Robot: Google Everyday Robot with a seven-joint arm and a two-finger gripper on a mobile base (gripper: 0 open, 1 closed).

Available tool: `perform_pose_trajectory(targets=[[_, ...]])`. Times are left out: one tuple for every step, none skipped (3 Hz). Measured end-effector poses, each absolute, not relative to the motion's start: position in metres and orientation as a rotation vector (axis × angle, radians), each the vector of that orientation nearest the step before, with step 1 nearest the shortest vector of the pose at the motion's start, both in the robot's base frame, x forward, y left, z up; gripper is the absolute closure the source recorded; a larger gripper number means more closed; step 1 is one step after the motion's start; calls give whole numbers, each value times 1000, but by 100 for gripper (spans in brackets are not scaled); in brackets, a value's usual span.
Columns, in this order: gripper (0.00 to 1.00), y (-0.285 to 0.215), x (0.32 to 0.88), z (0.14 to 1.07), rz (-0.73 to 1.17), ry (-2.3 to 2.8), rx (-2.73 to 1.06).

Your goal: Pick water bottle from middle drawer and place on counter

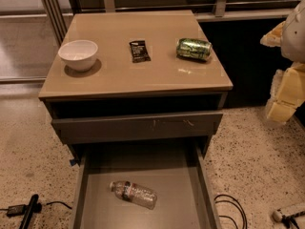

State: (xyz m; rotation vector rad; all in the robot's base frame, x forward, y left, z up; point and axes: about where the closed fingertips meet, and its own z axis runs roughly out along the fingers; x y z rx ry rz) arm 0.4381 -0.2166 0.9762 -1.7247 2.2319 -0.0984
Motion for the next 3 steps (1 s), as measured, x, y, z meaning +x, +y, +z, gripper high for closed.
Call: perform_pose_trajectory(targets=[[0, -216, 439, 976, -97, 2231, -1720], [0, -196, 431, 946, -21, 2227, -1776], [0, -140, 395, 882, 189, 2095, -1890]])
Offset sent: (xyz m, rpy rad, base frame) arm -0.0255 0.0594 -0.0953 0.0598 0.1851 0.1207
